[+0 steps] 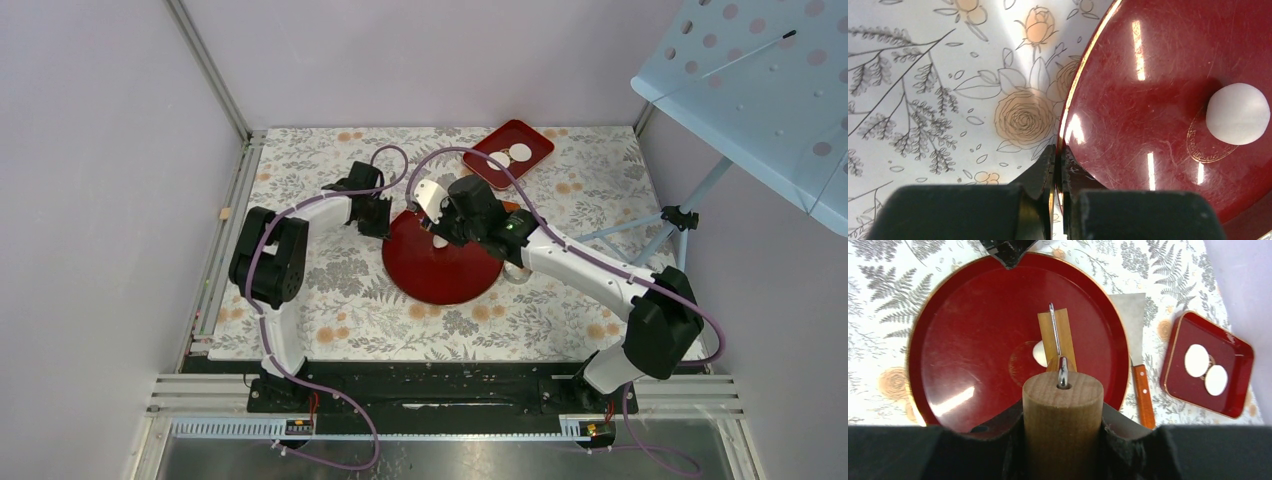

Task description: Roll out the dumpling wrappers from the dough

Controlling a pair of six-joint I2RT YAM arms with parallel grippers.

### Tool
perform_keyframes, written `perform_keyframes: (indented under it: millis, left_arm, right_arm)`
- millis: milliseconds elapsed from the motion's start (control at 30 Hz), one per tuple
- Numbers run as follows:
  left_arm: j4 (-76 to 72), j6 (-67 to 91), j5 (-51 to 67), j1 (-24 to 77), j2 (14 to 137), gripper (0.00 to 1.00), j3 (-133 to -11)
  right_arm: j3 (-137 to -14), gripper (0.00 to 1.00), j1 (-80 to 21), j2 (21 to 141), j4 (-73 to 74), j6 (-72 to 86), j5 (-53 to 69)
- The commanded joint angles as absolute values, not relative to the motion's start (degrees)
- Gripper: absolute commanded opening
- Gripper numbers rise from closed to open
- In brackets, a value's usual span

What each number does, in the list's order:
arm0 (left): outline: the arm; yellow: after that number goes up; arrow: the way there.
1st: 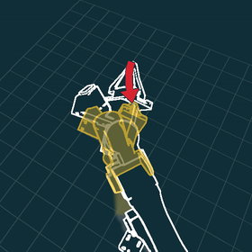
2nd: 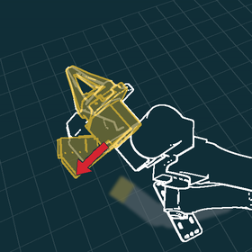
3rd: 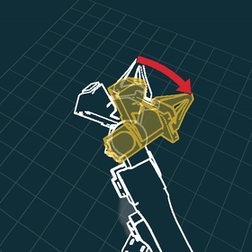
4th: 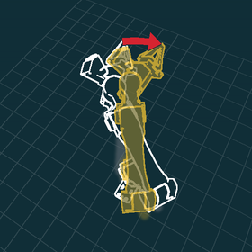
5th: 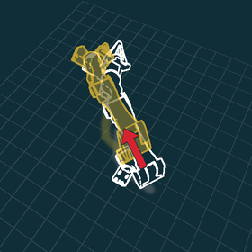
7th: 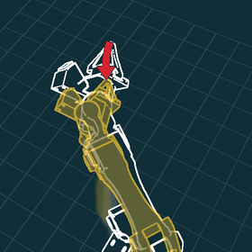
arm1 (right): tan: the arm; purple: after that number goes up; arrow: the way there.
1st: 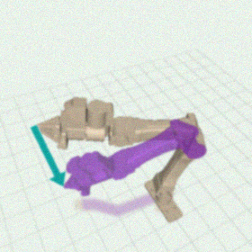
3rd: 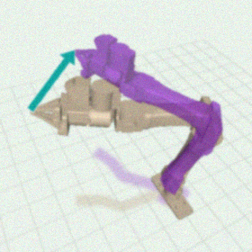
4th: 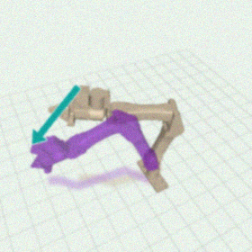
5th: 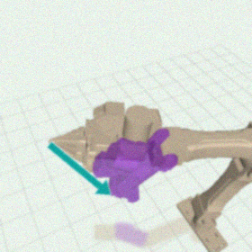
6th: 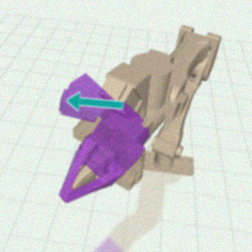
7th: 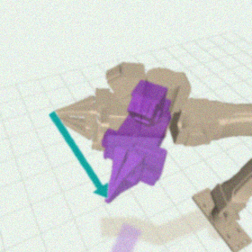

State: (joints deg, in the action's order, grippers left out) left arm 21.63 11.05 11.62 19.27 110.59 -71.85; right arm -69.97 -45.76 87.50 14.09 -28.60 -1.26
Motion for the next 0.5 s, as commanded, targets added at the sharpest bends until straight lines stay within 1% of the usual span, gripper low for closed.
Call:
perform_keyframes:
  millis: [0, 167, 467]
  left_arm:
    - [29.4, 4.85, 14.93, 19.54, 113.27, 0.0, -76.84]
    - [32.21, 2.64, 14.38, 19.57, 114.08, 0.0, -78.49]
    - [31.12, 4.16, 14.75, 19.68, 112.6, 0.0, -74.89]
  right_arm:
    - [-69.49, 0.0, -46.25, 87.21, 9.03, -33.41, -5.69]
    - [-70.46, 0.0, -46.23, 88.9, 10.17, -34.85, -5.08]
    - [-69.93, 0.0, -46.23, 89.47, 13.04, -35.46, -0.23]
